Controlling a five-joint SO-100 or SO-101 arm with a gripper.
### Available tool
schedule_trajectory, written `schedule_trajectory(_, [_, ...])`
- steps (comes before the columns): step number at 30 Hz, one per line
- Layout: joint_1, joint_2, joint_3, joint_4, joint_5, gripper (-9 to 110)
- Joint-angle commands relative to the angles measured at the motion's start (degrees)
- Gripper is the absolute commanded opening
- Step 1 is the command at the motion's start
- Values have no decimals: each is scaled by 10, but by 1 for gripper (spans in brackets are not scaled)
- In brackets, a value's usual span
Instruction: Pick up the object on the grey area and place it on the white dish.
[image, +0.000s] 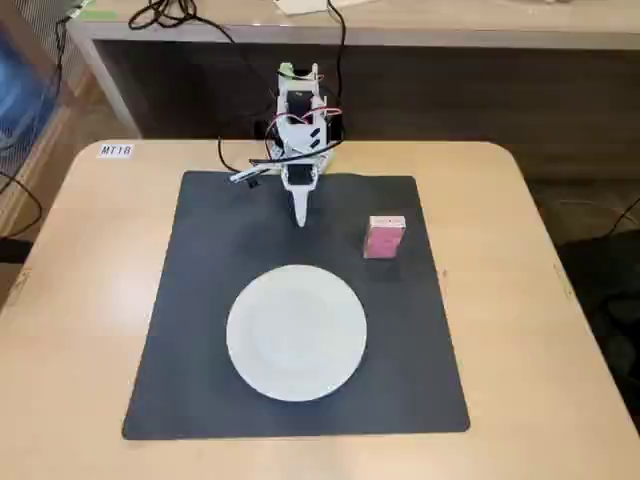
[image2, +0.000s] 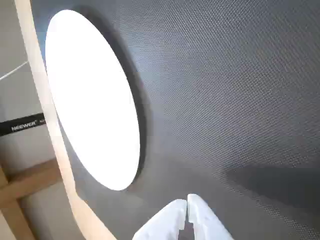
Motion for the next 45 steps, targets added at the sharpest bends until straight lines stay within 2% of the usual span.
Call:
schedule_trajectory(1, [13, 14, -78, -73, -60, 0])
schedule_trajectory(11, [8, 14, -80, -76, -49, 0])
schedule_trajectory(17, [-27, -7, -152, -89, -26, 0])
schedule_trajectory(20, [-69, -112, -229, -105, -21, 0])
schedule_trajectory(24, [-115, -309, -405, -69, -40, 0])
schedule_trajectory(27, [-133, -374, -497, -62, -37, 0])
schedule_trajectory(41, [-219, -712, -988, 262, -18, 0])
schedule_trajectory(45, [-272, -802, -1055, 301, 9, 0])
